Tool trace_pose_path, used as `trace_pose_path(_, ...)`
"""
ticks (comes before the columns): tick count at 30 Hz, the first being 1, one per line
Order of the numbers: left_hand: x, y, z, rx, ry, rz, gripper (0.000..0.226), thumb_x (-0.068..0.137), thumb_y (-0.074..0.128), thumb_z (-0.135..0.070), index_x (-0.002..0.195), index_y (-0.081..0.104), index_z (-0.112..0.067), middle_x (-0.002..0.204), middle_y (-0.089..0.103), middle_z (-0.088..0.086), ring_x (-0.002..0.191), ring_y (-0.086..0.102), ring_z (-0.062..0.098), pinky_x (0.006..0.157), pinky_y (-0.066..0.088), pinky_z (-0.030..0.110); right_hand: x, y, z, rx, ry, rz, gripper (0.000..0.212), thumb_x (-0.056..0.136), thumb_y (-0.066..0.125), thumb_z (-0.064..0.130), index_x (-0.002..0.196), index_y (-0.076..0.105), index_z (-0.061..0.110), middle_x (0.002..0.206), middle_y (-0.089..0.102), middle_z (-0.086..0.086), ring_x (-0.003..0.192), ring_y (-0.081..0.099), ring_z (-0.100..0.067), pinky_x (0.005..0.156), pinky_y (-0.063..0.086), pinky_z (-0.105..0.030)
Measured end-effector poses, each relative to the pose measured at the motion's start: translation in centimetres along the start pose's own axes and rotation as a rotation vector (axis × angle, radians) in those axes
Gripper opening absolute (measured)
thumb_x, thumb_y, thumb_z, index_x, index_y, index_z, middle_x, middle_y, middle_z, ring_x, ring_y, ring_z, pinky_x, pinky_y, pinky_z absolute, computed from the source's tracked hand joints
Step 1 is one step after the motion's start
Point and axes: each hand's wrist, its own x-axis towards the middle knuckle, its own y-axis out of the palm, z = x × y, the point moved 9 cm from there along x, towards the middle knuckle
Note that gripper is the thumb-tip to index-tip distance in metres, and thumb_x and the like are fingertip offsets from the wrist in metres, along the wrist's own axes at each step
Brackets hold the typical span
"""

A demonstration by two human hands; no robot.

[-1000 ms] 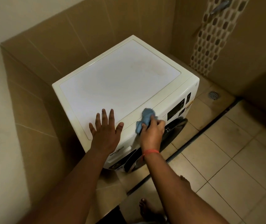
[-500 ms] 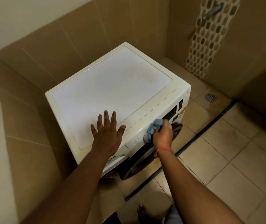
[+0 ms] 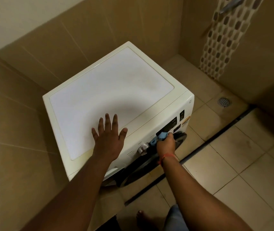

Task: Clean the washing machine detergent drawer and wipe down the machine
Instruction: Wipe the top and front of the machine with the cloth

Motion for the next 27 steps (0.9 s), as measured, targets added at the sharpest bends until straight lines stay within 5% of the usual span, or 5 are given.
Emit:
trace_pose_path(8, 1.4, 0.2, -4.0, -0.002, -0.058, 0.034, 0.082, 0.082, -0.005, -0.066, 0.155, -0.011, -0.029, 0.163, -0.015, 0.004, 0.150, -0.014, 0.026, 0.119, -0.003, 0.056, 0.7, -0.5, -0.2, -0.009, 0.083, 0.055, 0.024, 0.089, 0.052, -0.009, 0.103, 0.045, 0.008, 0.101, 0.050, -0.004, 0.096, 0.058, -0.024, 0.078, 0.050, -0.018)
trace_pose_path(14, 1.7, -0.2, -6.0, -0.045, -0.081, 0.013, 0.082, 0.084, -0.004, -0.065, 0.156, -0.008, -0.027, 0.164, -0.013, 0.004, 0.150, -0.013, 0.026, 0.119, -0.002, 0.056, -0.9, -0.5, 3.9, -0.015, -0.147, 0.098, 0.031, 0.089, 0.063, 0.000, 0.116, 0.052, 0.012, 0.119, 0.043, 0.006, 0.104, 0.050, -0.008, 0.101, 0.045, -0.025)
trace_pose_path(19, 1.4, 0.4, -5.8, 0.000, -0.078, 0.036, 0.079, 0.086, -0.002, -0.064, 0.155, -0.007, -0.027, 0.164, -0.013, 0.005, 0.151, -0.011, 0.027, 0.118, 0.000, 0.057, 2.2, -3.7, 4.4, 0.051, -0.087, -0.054, 0.034, 0.089, 0.062, -0.001, 0.122, 0.054, 0.008, 0.126, 0.048, -0.006, 0.112, 0.054, -0.018, 0.106, 0.044, -0.035)
trace_pose_path(25, 2.4, 1.2, -4.9, -0.035, -0.093, 0.069, 0.080, 0.085, -0.002, -0.065, 0.155, -0.008, -0.028, 0.164, -0.012, 0.005, 0.151, -0.011, 0.026, 0.119, -0.001, 0.056, -1.6, -0.9, 5.0, -0.017, -0.194, 0.018, 0.029, 0.093, 0.058, 0.003, 0.121, 0.052, 0.009, 0.121, 0.045, 0.003, 0.106, 0.048, -0.005, 0.092, 0.033, 0.000)
trace_pose_path(27, 3.2, 1.4, -5.5, -0.028, -0.053, 0.083, 0.081, 0.084, -0.002, -0.066, 0.155, -0.010, -0.028, 0.164, -0.014, 0.004, 0.150, -0.013, 0.026, 0.118, -0.003, 0.056, -1.7, -0.8, 4.6, -0.025, -0.198, -0.014, 0.029, 0.091, 0.058, -0.002, 0.117, 0.053, 0.008, 0.118, 0.045, 0.003, 0.105, 0.048, -0.006, 0.092, 0.035, -0.002)
